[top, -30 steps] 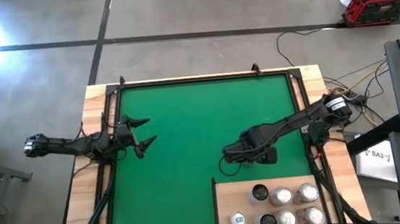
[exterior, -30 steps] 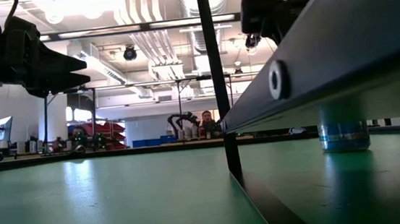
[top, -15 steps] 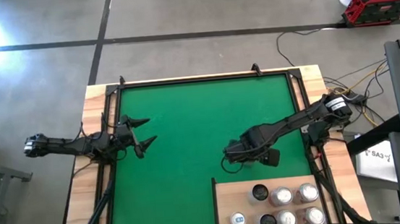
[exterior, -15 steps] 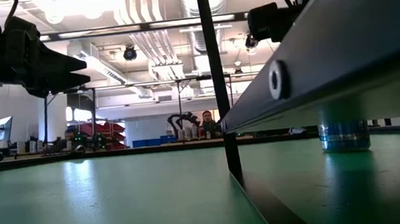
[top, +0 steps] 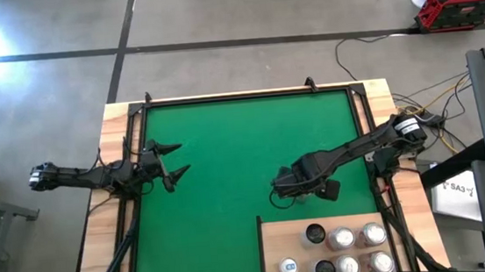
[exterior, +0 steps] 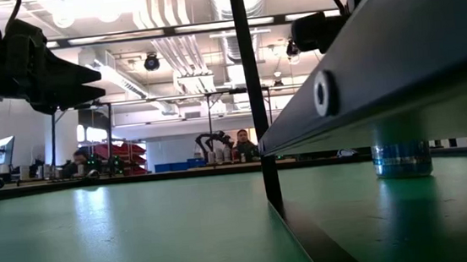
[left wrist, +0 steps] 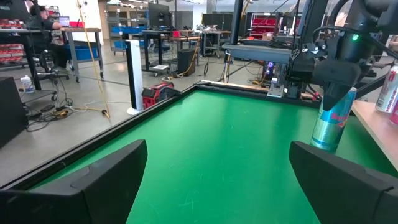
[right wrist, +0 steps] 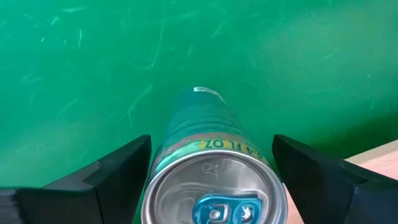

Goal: Place canned beverage on shelf
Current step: Put the blue soda can aligned with the blue soda can on the shelf

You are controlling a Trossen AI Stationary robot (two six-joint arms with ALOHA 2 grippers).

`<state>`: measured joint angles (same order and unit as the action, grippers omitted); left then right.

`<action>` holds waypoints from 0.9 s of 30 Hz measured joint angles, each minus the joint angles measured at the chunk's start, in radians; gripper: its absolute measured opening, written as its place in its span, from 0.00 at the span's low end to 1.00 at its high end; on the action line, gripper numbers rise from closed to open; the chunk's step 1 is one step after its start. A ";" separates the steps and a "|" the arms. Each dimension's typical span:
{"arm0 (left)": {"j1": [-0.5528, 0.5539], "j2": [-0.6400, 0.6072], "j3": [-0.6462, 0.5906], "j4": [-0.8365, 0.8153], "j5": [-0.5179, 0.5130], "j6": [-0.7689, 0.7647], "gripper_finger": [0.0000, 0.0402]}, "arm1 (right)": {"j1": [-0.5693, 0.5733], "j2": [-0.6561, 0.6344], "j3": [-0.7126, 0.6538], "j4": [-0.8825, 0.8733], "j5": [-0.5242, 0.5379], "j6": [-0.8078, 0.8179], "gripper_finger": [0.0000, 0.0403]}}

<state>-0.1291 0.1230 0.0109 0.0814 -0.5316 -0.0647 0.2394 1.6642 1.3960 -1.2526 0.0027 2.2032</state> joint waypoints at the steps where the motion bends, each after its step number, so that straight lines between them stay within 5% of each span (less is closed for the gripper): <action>1: 0.000 0.000 0.000 0.000 0.000 0.000 0.94 | 0.000 0.000 -0.001 0.001 0.000 0.005 0.81; 6: 0.000 0.000 0.000 0.000 0.000 0.000 0.94 | 0.008 0.000 -0.002 0.002 -0.003 0.013 0.77; 11: 0.000 0.000 0.000 0.000 0.000 0.000 0.94 | 0.017 0.000 -0.002 0.013 -0.006 -0.016 0.55; 27: 0.000 0.000 0.000 0.000 0.000 0.000 0.94 | 0.015 -0.004 0.158 0.014 -0.052 -0.245 0.55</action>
<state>-0.1291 0.1230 0.0109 0.0811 -0.5320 -0.0650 0.2546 1.6598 1.5540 -1.2390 -0.0494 1.9580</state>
